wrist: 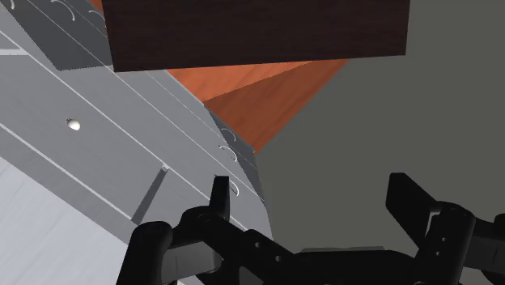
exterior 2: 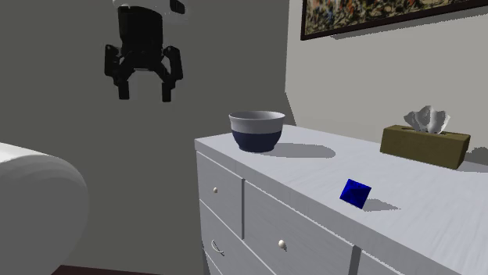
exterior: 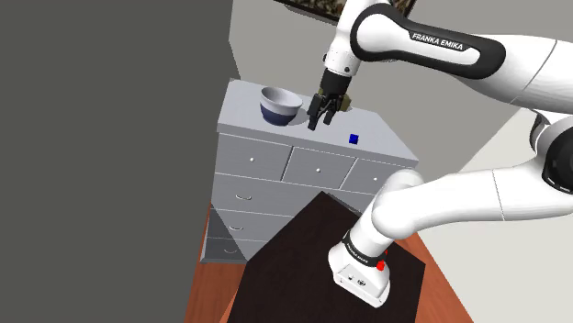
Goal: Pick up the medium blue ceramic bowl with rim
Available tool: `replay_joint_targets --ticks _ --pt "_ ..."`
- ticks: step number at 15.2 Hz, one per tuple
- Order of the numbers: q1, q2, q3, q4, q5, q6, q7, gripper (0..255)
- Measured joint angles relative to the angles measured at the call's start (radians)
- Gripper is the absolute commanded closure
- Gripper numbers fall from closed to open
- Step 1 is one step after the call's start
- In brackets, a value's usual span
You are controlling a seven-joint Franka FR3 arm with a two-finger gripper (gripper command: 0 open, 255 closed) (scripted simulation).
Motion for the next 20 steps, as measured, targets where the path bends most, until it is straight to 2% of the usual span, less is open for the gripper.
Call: replay_joint_targets --ticks 4,10,20 --pt "-0.003 0.072 -0.002 0.028 -0.02 0.049 -0.007 0" --pt "-0.02 0.285 -0.023 0.13 -0.084 0.18 -0.037 0" --pt "-0.043 0.652 -0.043 0.403 -0.168 0.314 -0.059 0"
